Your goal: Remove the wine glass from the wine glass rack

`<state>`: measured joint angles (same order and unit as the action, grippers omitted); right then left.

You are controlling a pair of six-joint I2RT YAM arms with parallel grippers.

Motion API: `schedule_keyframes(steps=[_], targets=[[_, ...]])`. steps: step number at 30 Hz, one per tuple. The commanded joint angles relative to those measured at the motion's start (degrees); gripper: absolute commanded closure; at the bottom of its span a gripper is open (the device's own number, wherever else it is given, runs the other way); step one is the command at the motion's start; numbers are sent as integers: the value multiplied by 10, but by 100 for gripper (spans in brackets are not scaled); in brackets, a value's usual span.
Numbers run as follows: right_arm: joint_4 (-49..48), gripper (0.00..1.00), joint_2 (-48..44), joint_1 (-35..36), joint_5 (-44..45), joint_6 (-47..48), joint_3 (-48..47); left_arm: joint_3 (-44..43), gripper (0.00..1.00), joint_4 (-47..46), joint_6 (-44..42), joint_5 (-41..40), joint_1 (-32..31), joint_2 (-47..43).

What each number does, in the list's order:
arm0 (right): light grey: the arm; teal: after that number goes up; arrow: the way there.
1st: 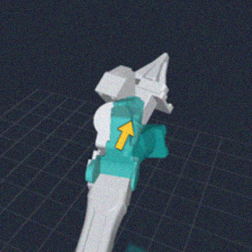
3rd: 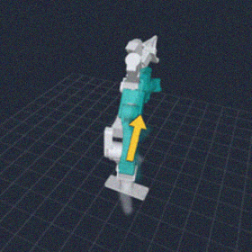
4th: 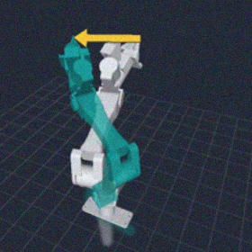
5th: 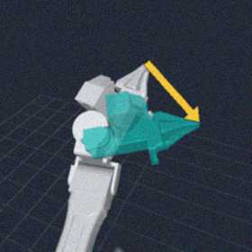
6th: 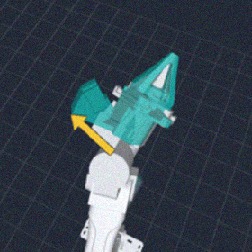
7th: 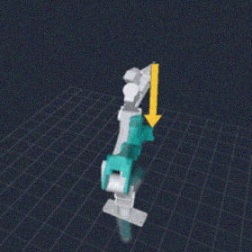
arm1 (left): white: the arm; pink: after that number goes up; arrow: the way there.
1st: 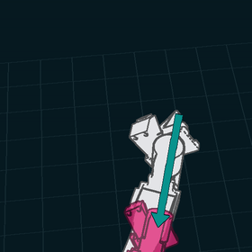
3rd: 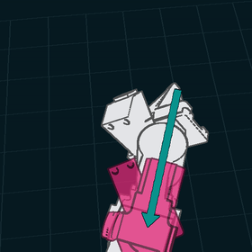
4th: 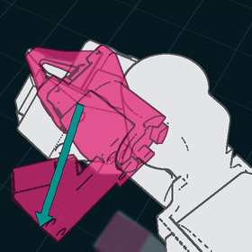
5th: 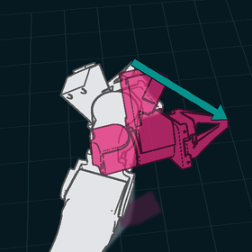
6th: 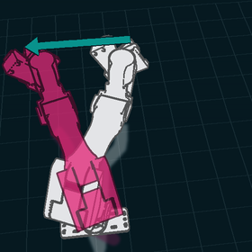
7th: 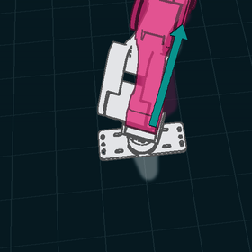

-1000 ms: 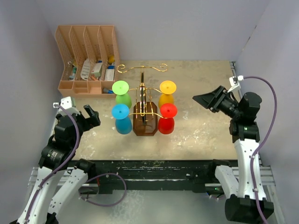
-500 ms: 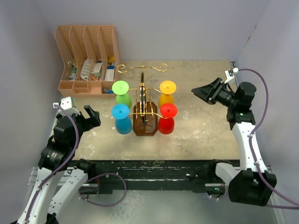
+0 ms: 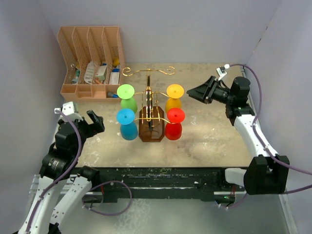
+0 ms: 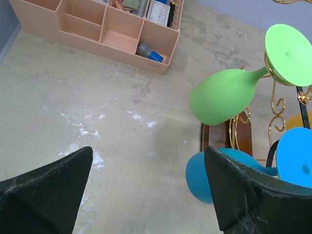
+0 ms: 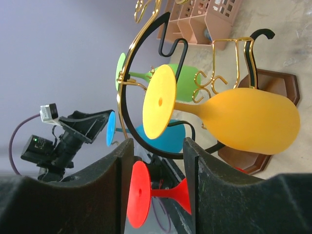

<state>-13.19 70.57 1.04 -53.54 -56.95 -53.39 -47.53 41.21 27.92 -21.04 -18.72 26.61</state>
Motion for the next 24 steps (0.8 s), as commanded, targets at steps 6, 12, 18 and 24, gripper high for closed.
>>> schedule_keyframes(steps=[6, 12, 18, 24], targets=[[-61, 54, 31, 26, 0, -19, -34, -9, 2, -22, 0, -4, 4, -2], [-83, 57, 51, 42, 5, -28, -38, -9, 2, -21, 1, -7, 4, -3], [-119, 62, 56, 45, 3, -57, -29, -9, 2, -21, 1, -5, 4, 0], [-141, 65, 66, 50, 1, -74, -26, -9, 2, -21, 2, -6, 4, 0]])
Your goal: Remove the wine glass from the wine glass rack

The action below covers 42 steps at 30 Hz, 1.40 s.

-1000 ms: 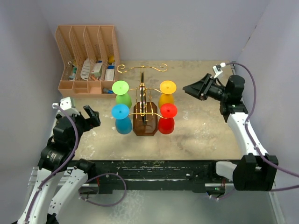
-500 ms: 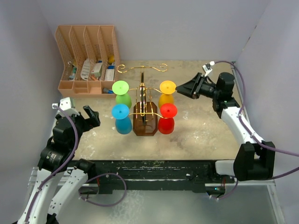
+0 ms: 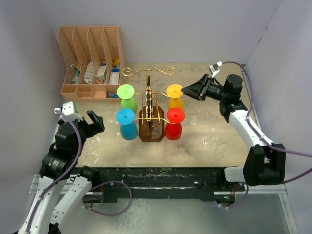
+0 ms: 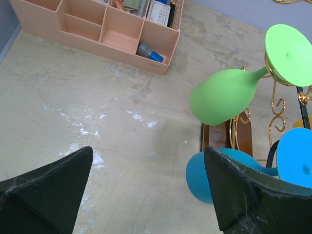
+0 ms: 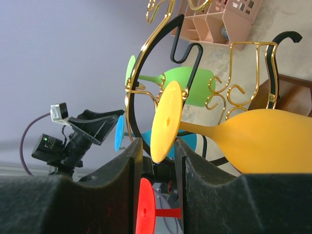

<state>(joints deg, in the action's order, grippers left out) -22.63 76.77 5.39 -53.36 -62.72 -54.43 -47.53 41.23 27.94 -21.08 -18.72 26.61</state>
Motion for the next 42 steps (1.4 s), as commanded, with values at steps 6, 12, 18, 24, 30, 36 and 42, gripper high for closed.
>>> schedule_keyframes(steps=[6, 12, 18, 24, 30, 36, 42], targets=[[-50, 67, 13, 12, 2, -19, -21, -13, 2, -14, 7, -20, 4, -9], [-52, 69, 21, 18, 6, -21, -27, -3, 3, -23, 4, -18, 4, -22], [-67, 71, 24, 22, 14, -31, -23, -8, 3, -19, 5, -15, 4, -9], [-77, 72, 22, 24, 20, -37, -26, -6, 3, -22, 4, -12, 4, -11], [-81, 73, 30, 28, 20, -40, -28, -6, 3, -21, 3, -10, 4, -9], [-80, 75, 38, 38, 23, -39, -47, -6, 3, -23, 3, -7, 4, -8], [-78, 82, 42, 41, 27, -36, -48, -5, 3, -23, 2, -5, 4, -7]])
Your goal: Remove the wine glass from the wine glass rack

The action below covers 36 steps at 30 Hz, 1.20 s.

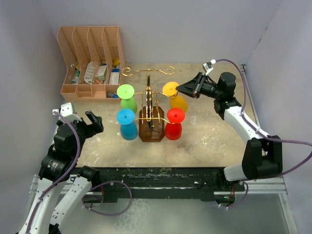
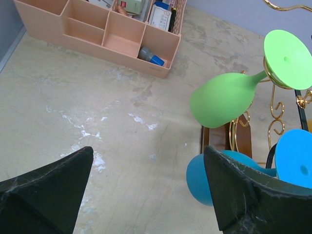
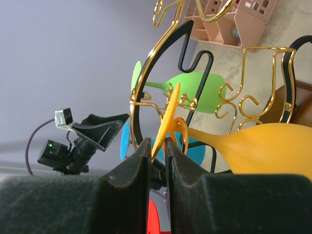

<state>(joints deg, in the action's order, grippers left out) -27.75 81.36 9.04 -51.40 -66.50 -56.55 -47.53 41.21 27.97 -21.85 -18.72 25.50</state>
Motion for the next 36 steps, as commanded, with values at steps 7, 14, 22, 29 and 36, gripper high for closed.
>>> schedule_keyframes(steps=[7, 14, 22, 29, 36], targets=[[-17, 100, -5, 5, 12, 6, -28, -5, 3, -23, 1, 2, 4, 4], [4, 100, -26, 5, 27, 7, -16, -5, 3, -24, 1, 3, 4, 5], [97, 100, -98, -2, 82, 24, 8, -5, 3, -24, 2, 3, 4, 5], [159, 100, -136, -25, 98, 36, 22, -6, 3, -24, 2, 3, 4, 3], [138, 100, -121, -26, 59, 37, 42, -5, 3, -24, 2, 4, 4, 3]])
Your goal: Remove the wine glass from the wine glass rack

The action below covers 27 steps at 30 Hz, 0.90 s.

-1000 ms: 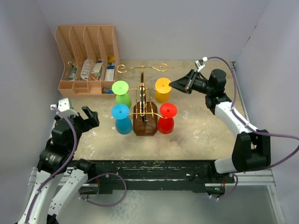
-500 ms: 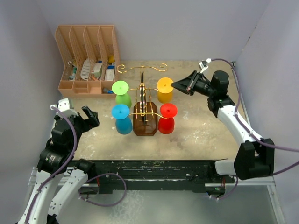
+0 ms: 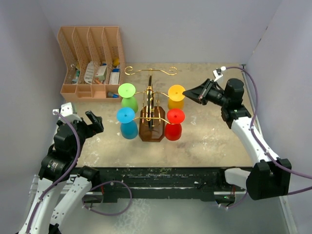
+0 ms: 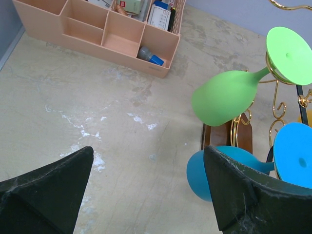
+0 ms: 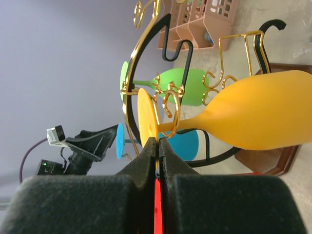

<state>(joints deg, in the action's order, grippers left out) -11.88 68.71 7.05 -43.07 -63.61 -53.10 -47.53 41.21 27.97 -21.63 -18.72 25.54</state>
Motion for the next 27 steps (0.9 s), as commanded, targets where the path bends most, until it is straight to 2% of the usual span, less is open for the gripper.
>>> schedule_keyframes(steps=[1, 3, 19, 27], targets=[[-35, 100, 10, -5, -33, 1, 10, -5, 3, -24, 2, 2, 4, 2], [-63, 100, 11, -5, -40, -13, 16, -6, 3, -24, 1, 2, 4, 2], [-87, 100, 64, 19, -75, -26, -64, -5, 3, -23, 2, -3, 4, 5], [-154, 100, 98, 28, -70, -70, -71, -5, 3, -22, 2, -3, 4, 5]])
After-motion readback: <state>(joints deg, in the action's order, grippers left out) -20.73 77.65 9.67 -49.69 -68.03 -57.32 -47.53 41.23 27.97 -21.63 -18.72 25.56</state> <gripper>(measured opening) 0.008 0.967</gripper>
